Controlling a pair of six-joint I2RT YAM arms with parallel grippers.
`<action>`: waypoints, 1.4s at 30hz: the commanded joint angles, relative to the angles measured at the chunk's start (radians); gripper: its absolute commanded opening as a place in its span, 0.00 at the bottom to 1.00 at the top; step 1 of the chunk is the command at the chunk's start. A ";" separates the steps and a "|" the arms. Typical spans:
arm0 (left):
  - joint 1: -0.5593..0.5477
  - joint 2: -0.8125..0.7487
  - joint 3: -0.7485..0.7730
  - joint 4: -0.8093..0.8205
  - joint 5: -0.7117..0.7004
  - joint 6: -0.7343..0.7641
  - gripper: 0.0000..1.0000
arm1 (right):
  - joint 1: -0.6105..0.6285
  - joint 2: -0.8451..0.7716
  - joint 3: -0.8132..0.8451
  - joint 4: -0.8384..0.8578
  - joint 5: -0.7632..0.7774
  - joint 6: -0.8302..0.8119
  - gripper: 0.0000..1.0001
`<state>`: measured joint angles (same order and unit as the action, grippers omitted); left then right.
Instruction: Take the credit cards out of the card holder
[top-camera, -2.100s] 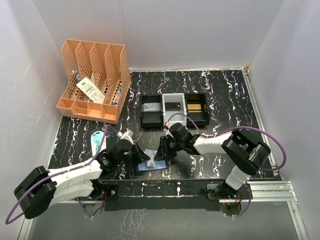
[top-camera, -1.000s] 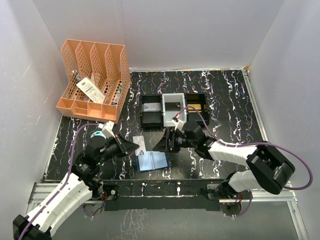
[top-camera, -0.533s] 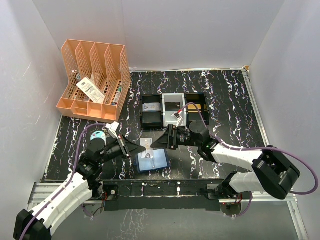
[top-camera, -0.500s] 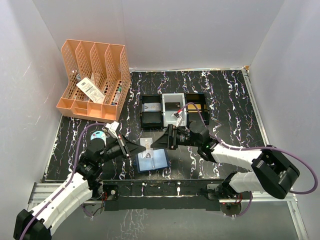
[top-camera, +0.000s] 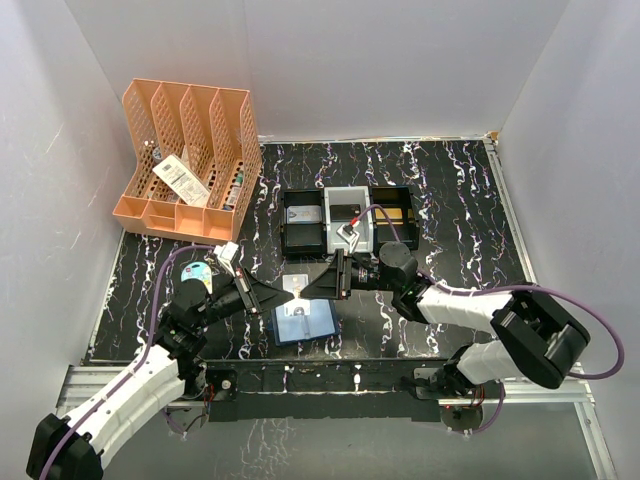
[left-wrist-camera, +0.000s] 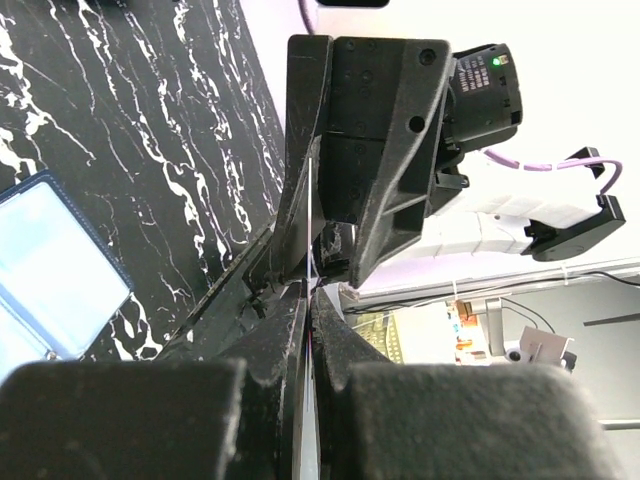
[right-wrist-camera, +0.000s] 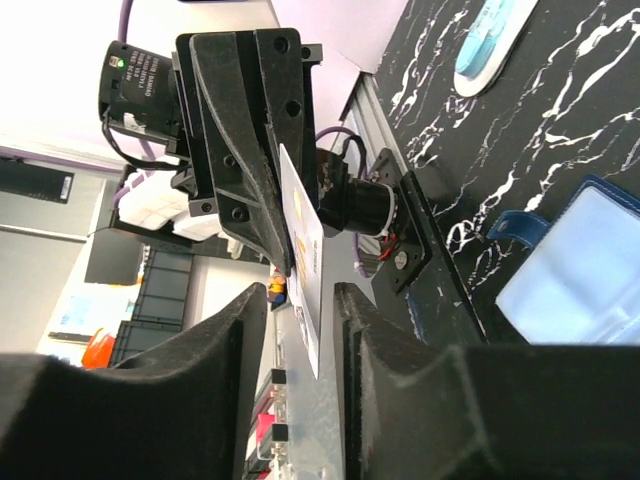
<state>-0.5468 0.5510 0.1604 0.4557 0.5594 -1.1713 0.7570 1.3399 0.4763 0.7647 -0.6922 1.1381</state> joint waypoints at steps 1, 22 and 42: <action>0.004 0.001 -0.017 0.100 0.042 -0.027 0.00 | 0.000 0.025 -0.004 0.148 -0.033 0.046 0.29; 0.004 -0.038 -0.031 0.079 0.080 -0.004 0.02 | 0.004 -0.018 0.028 0.061 -0.004 0.015 0.00; 0.004 -0.008 -0.075 0.268 0.145 -0.069 0.00 | 0.004 -0.054 -0.002 0.070 -0.015 0.022 0.04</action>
<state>-0.5449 0.5556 0.0868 0.6468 0.6678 -1.2304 0.7635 1.3300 0.4767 0.7925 -0.7143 1.1755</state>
